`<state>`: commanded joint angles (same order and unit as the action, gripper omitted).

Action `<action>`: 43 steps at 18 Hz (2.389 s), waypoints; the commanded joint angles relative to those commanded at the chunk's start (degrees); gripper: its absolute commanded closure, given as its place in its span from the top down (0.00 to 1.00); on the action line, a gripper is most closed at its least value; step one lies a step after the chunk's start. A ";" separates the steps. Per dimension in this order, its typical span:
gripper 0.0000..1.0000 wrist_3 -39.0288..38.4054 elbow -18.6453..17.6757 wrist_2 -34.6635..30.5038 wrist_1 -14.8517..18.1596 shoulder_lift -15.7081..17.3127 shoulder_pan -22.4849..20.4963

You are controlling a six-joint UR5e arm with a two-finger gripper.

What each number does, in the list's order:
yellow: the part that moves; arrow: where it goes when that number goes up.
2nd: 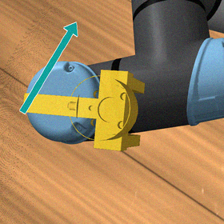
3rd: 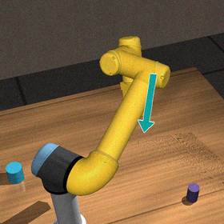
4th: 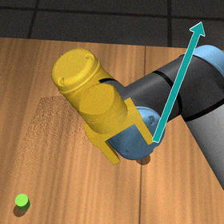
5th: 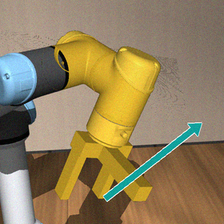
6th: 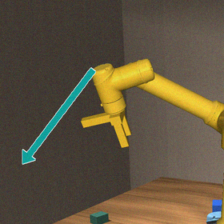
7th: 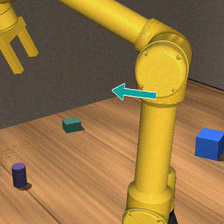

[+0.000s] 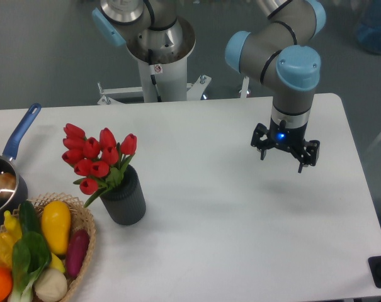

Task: Pick up the flowers from the vase
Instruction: 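Move the open gripper toward the red tulips in the grey vase, then lower the open gripper around the tulip stems above the vase rim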

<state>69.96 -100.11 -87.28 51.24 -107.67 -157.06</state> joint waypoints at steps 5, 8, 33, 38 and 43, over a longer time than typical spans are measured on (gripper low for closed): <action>1.00 -0.17 -0.18 0.26 -0.18 -0.09 0.17; 1.00 0.09 -3.85 2.36 -0.79 0.61 0.70; 1.00 0.35 -14.94 36.90 -0.70 18.64 13.00; 1.00 2.29 -14.41 40.08 -0.97 16.35 15.20; 1.00 2.37 -14.24 42.79 -2.98 13.63 16.26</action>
<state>72.33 -114.35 -44.49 48.26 -94.03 -140.80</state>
